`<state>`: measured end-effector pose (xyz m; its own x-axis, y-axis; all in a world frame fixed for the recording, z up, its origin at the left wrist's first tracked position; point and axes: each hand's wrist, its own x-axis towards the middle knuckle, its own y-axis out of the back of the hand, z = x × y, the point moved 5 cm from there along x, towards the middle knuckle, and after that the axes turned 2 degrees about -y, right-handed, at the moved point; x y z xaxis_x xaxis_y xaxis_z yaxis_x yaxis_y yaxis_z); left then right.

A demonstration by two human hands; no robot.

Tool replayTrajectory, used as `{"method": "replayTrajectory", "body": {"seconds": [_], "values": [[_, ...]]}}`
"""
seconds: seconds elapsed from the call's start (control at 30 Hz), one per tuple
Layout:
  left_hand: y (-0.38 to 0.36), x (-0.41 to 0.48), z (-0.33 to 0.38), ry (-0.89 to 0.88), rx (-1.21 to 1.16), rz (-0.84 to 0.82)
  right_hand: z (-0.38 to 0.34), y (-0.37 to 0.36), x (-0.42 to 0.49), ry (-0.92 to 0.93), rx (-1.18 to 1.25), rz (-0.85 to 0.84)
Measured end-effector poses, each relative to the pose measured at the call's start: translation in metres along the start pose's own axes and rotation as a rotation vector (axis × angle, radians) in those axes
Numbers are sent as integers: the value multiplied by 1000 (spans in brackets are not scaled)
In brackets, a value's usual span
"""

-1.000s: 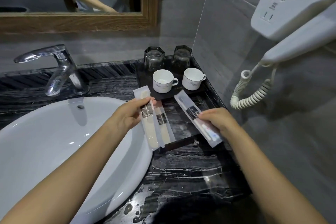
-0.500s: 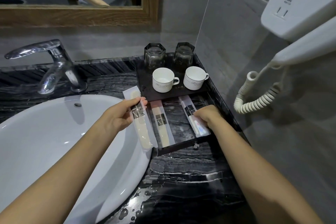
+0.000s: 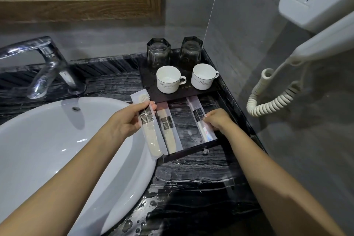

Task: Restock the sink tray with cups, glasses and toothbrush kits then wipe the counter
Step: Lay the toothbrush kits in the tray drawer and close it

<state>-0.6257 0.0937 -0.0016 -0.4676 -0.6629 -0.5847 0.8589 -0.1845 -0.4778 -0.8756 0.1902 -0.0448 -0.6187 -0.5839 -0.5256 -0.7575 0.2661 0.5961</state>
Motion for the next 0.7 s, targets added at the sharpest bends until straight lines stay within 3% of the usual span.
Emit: {"method": "replayTrajectory", "body": {"seconds": [0.4, 0.47, 0.53, 0.57, 0.63, 0.7], "values": [[-10, 5, -6, 20, 12, -16, -3, 5, -4, 180, -242, 121], [-15, 6, -6, 19, 33, -40, -13, 9, -18, 281, -312, 212], [-21, 7, -8, 22, 50, -59, -27, 7, -44, 396, -206, 233], [-25, 8, -9, 23, 53, -66, -32, 1, -57, 413, -81, 140], [-33, 8, -11, 20, 60, -90, -40, -22, -86, 371, 143, -207], [-41, 7, -12, 13, 77, -116, -42, -40, -107, 333, 209, -398]]}}
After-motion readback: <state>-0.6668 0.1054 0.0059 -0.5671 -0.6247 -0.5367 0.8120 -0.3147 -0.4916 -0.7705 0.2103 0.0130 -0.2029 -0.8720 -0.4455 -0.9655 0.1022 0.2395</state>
